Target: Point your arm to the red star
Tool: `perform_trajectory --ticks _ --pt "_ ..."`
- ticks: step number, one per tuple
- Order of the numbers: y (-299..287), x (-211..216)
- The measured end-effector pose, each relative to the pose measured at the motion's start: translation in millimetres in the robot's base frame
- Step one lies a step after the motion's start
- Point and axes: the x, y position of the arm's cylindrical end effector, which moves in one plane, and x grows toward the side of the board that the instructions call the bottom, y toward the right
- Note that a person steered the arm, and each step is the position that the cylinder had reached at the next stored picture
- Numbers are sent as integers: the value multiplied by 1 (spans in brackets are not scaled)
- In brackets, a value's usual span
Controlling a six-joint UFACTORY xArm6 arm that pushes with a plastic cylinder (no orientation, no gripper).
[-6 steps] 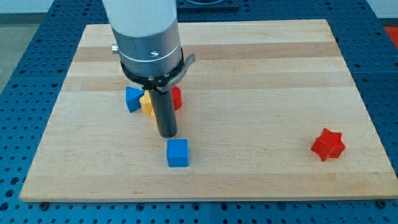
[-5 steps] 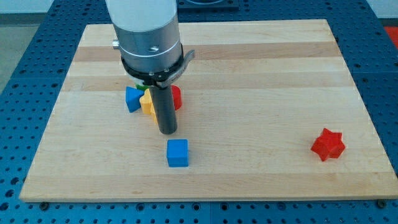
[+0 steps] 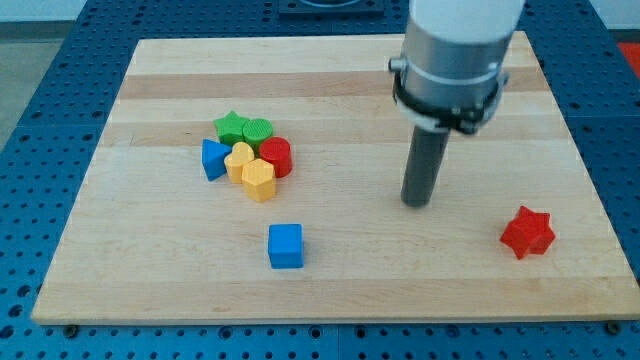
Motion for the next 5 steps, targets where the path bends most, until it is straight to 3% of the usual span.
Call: perform_trajectory --ticks 1,3,5 --pt "44 -31" --pt "170 78" --pt "168 92"
